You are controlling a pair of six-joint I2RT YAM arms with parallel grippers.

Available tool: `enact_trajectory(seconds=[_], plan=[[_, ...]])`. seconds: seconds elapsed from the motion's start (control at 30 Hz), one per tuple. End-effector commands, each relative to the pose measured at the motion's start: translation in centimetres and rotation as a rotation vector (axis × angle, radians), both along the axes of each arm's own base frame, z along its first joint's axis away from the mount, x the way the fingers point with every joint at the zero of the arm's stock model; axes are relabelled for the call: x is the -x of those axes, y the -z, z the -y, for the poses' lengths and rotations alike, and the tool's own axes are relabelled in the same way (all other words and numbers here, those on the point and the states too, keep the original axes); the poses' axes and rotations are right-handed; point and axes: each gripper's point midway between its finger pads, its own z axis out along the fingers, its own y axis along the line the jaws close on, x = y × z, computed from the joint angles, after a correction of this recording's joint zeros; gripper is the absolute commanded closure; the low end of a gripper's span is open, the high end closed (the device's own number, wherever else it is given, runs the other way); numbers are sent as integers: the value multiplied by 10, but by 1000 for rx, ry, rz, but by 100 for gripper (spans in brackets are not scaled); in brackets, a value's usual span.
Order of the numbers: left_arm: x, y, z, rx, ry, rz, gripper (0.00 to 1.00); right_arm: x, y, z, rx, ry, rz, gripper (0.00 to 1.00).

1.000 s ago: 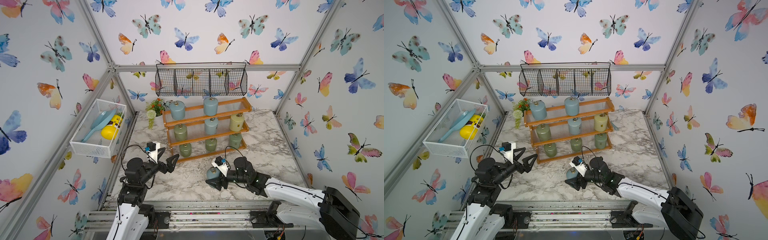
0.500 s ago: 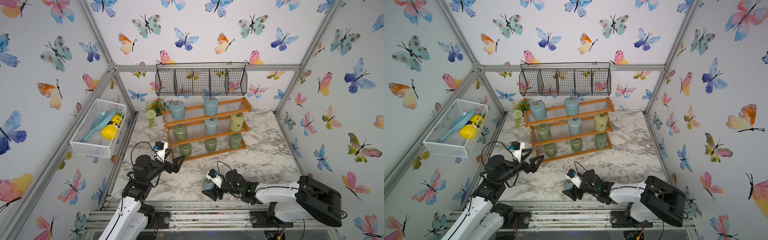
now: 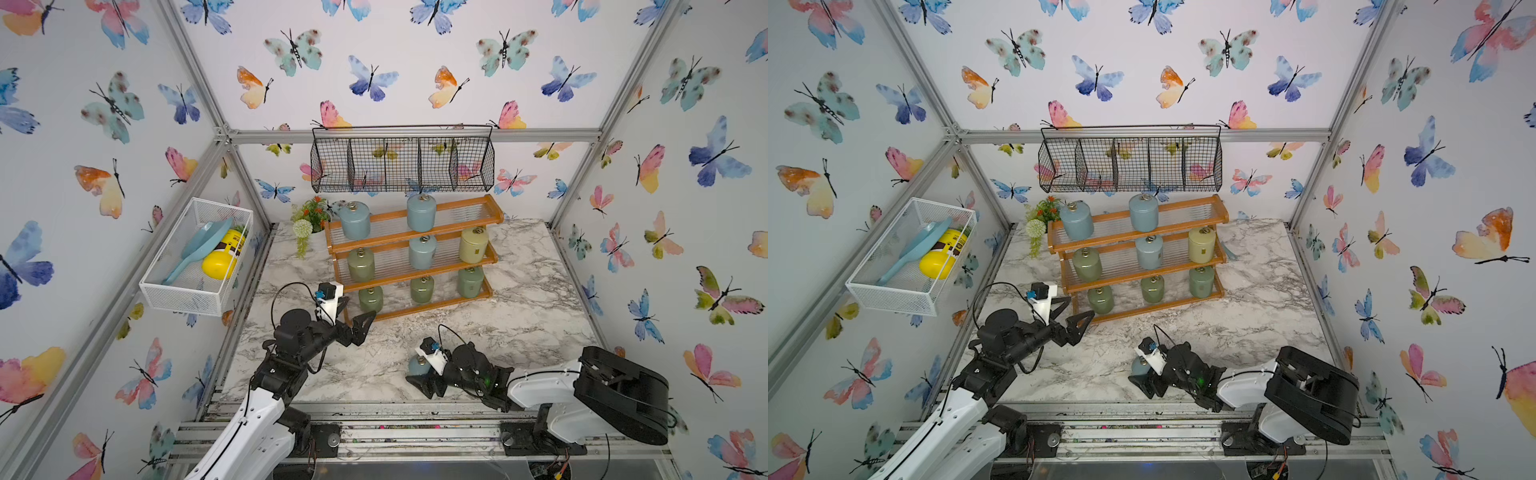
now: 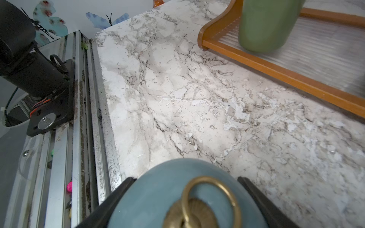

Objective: Remove the tea canisters from the shelf
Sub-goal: Place the tea canister at the center of the board.

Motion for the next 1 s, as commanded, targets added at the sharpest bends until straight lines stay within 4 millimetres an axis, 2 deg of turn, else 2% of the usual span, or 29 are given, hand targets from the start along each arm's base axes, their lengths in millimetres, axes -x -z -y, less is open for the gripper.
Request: enact_trajectory(seconds=[0.0, 0.47, 0.97], plan=[[-2, -5, 0, 1, -8, 29, 2, -8, -23, -10, -101, 22, 43, 34], [-4, 4, 0, -7, -13, 10, 2, -3, -4, -3, -73, 32, -4, 28], [-6, 7, 0, -3, -24, 1, 2, 3, -2, 3, -57, 21, -20, 14]])
